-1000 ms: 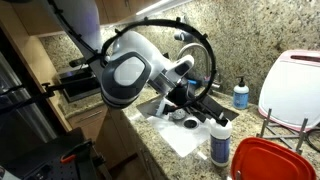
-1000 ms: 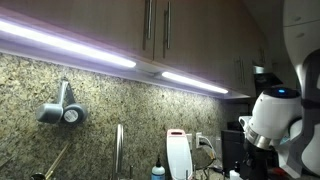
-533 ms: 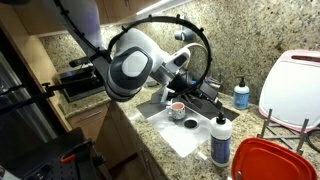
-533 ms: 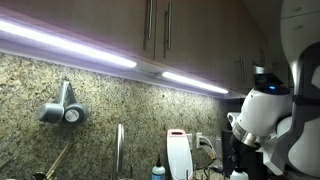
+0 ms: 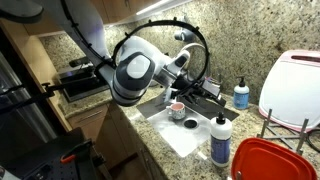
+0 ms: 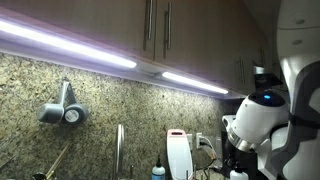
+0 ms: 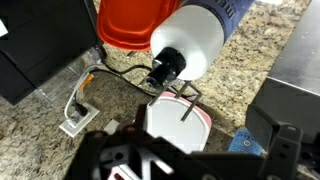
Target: Put the right bottle into the sink
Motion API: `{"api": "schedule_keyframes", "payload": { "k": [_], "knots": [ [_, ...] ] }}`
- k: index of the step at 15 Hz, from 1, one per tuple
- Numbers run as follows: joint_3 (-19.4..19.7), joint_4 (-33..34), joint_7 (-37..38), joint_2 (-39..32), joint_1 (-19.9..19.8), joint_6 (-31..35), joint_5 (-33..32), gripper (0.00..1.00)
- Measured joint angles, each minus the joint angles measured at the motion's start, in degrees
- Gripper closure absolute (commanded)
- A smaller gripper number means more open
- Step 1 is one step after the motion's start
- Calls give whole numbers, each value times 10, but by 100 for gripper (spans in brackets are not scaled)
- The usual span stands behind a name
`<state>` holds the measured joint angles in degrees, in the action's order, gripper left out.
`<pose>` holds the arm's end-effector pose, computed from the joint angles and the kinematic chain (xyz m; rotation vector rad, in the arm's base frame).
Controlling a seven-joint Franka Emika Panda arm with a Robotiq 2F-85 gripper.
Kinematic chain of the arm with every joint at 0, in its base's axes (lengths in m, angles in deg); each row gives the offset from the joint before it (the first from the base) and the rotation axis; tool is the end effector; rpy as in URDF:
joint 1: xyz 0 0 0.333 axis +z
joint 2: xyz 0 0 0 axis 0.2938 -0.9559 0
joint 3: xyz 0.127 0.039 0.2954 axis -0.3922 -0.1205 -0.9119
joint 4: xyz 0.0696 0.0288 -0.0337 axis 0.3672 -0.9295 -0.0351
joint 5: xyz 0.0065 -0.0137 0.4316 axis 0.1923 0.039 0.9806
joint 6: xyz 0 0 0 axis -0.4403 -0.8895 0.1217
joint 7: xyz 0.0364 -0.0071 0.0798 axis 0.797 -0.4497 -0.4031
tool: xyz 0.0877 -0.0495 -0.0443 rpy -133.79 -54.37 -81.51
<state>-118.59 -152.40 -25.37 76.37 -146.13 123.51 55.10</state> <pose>0.5206 -0.1113 0.1432 2.4069 0.0200 0.6937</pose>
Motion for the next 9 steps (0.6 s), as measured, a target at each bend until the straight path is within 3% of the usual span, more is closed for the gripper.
{"api": "schedule_keyframes", "payload": {
  "k": [9],
  "knots": [
    [8,17,20,50,21,0,17,0]
  ]
}}
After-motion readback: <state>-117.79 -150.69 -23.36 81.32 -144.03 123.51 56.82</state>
